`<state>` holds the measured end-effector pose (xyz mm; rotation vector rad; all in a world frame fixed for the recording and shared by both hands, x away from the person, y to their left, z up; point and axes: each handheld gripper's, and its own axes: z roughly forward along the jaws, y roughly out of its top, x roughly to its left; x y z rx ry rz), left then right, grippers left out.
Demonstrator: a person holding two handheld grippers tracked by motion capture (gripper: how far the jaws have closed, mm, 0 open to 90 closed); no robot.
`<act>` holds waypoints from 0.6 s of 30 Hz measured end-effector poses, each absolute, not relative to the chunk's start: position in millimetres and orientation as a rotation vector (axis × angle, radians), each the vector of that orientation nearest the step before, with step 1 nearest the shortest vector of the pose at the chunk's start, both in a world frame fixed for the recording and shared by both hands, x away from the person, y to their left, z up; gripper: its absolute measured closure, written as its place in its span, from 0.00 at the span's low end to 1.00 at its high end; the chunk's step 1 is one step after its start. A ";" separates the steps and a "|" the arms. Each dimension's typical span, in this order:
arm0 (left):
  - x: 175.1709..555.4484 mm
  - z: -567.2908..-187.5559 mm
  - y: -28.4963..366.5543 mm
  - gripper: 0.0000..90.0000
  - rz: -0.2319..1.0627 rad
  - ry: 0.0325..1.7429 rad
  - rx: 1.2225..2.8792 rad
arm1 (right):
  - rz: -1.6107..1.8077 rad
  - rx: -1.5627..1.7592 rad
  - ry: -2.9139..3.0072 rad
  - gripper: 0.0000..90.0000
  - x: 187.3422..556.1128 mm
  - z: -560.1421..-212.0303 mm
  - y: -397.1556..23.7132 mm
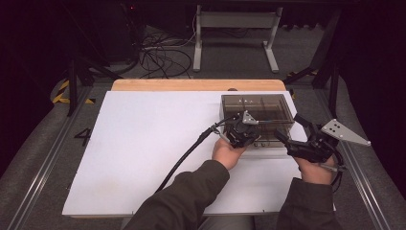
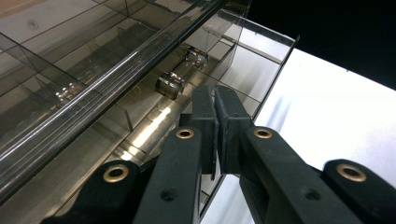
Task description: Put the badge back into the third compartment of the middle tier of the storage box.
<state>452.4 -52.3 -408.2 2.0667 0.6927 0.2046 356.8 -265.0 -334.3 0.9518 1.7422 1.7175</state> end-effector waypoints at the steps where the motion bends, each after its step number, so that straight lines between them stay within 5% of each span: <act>1: 453.0 -408.5 -52.1 0.97 0.203 0.695 2.067 | 1.718 0.951 1.743 0.04 356.8 -334.2 -265.0; 18: 449.5 -407.0 -52.0 0.96 0.276 0.669 2.087 | 1.724 0.959 1.741 0.05 357.1 -334.5 -265.9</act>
